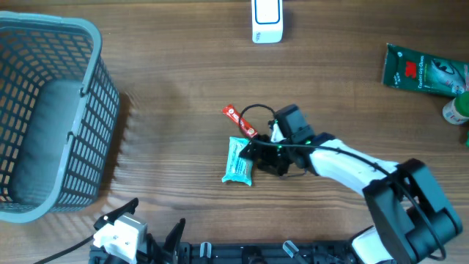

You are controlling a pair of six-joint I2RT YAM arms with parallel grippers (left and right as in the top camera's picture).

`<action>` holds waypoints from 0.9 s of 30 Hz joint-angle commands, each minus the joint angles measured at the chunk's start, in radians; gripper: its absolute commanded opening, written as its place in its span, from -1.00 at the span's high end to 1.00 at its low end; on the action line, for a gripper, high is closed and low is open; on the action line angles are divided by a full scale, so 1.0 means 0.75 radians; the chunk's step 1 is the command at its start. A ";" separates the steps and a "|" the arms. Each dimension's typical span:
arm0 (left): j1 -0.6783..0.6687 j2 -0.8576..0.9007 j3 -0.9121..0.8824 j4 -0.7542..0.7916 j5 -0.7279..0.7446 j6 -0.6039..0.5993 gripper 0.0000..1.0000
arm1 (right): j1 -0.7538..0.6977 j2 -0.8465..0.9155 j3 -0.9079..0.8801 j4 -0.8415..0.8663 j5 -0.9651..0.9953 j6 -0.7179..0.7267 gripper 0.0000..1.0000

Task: Scan the item barcode
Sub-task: 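Reach the right gripper to the teal wipes packet and grasp it, then lift the teal packet and pull it rightward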

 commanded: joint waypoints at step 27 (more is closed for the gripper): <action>-0.003 -0.009 -0.001 0.001 0.012 -0.012 -1.00 | -0.175 -0.083 -0.009 0.283 -1.366 1.206 0.91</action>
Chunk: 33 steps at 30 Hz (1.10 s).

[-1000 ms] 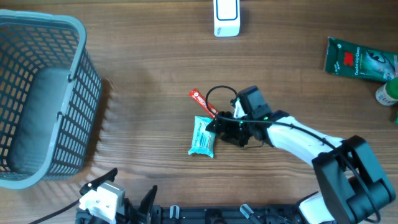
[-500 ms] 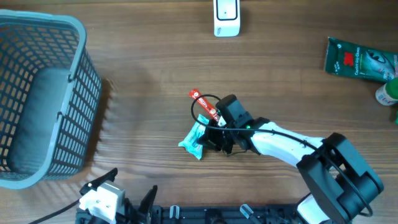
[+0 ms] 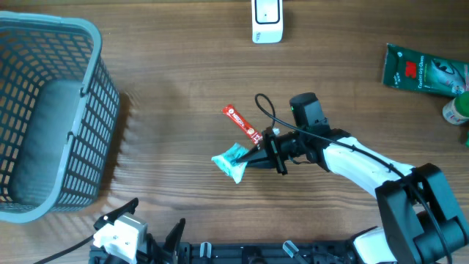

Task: Scan the item barcode
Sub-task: 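Lift the teal packet and pull it rightward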

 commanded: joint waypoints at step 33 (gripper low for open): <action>-0.003 -0.009 -0.001 0.001 0.012 -0.012 -1.00 | -0.482 -0.016 0.056 -0.977 0.018 0.499 0.91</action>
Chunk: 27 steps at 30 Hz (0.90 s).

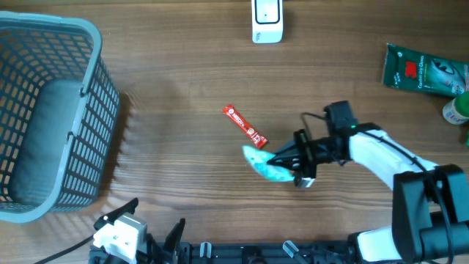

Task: Scan the item barcode
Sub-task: 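Lift the teal packet and pull it rightward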

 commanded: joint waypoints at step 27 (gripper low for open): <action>-0.003 -0.009 -0.001 0.001 0.012 -0.012 -1.00 | -0.237 -0.015 0.037 -0.275 0.239 0.005 0.91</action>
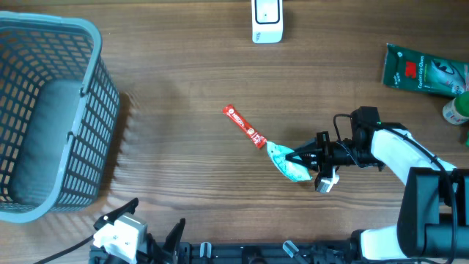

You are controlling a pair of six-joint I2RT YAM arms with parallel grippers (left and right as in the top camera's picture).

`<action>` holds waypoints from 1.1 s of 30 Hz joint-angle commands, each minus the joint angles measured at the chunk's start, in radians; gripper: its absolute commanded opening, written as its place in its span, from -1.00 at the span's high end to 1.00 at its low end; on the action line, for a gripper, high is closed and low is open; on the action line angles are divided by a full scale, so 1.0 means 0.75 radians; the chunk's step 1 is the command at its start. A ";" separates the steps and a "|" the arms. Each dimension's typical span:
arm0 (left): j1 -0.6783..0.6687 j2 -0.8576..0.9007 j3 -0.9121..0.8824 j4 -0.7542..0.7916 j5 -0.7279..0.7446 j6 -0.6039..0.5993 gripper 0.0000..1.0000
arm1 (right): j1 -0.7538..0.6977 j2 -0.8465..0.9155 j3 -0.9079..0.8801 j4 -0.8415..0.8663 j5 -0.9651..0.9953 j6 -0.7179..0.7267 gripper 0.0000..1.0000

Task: Scan the item barcode
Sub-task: 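Lift the teal packet and pull it rightward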

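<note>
A teal packet (286,161) hangs off the table near the middle right, with my right gripper (302,157) shut on its right end. The right arm (388,150) reaches in from the lower right. A red stick packet (245,126) lies on the wood just left of and above the teal one. The white barcode scanner (267,20) stands at the far edge, top centre. My left gripper (121,235) rests at the bottom left edge, and its fingers do not show clearly.
A grey plastic basket (51,110) fills the left side. A green packet (425,70) and a green-capped bottle (456,110) lie at the far right. The table is brown wood (183,88).
My right gripper has moved further right with the teal packet in it, and the packet now hangs right of the red stick. The left arm has not moved.
My right gripper was down on the teal packet lying flat below the red stick. Then it held the packet tilted up off the wood. At each later moment it stood further right with the packet in it. The red stick stayed put.
</note>
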 commanded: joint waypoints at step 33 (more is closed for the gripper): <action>-0.003 -0.009 -0.001 0.001 0.012 -0.012 -1.00 | 0.006 -0.016 0.028 0.335 0.311 -1.145 0.91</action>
